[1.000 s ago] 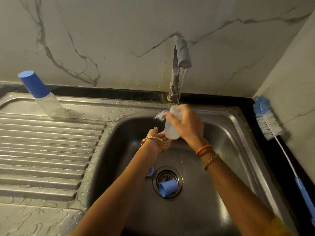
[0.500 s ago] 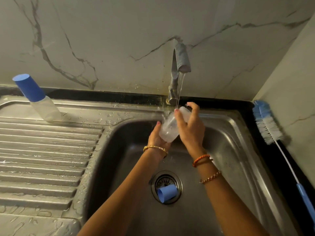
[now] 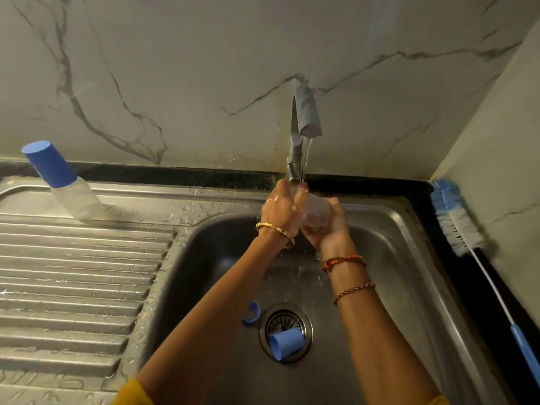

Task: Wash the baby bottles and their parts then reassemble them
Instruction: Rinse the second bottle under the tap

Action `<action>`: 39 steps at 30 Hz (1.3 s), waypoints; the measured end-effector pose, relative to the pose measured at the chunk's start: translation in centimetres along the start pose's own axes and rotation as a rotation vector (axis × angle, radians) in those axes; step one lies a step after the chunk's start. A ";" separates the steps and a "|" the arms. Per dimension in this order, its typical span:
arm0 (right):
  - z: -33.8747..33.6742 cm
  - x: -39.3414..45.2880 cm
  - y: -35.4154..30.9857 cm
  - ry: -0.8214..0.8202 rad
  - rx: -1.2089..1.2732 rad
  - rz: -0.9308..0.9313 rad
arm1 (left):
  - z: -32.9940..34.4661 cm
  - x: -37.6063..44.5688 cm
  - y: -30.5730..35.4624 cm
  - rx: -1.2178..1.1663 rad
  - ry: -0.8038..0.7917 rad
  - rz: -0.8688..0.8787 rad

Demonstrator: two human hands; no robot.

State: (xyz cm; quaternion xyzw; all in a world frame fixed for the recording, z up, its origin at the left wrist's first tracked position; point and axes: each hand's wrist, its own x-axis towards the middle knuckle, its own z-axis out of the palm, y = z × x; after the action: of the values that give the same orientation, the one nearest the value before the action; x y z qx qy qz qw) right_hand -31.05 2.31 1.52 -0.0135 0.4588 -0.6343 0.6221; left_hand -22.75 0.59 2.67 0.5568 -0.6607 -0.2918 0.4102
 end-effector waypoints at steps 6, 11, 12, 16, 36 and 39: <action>2.3 -0.6 0.3 0.046 -0.396 -0.344 | -0.8 -0.5 -1.1 -0.640 0.074 -0.720; 2.6 -1.4 -0.2 -0.416 -0.726 -0.658 | -3.2 -1.2 -1.8 -0.772 -0.166 -0.931; 2.8 -1.5 -0.6 -0.559 -0.785 -0.690 | -3.4 -1.6 -1.9 -0.777 -0.255 -0.943; 2.8 -1.8 -2.5 -0.916 -0.877 -0.576 | -3.0 -2.9 -1.9 -0.861 -0.475 -0.960; 0.0 -1.9 0.3 -0.082 -1.258 -1.104 | -1.3 -2.3 -3.6 -0.853 -0.018 -1.026; 0.5 -2.2 0.5 -0.198 -1.278 -0.981 | -1.1 -2.6 -4.1 -0.900 0.024 -1.050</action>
State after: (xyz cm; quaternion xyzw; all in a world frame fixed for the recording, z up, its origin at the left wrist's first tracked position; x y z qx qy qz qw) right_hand -29.86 3.85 2.76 -0.6218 0.6173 -0.4460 0.1828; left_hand -19.60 2.34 -0.82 0.5817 -0.1137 -0.6914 0.4132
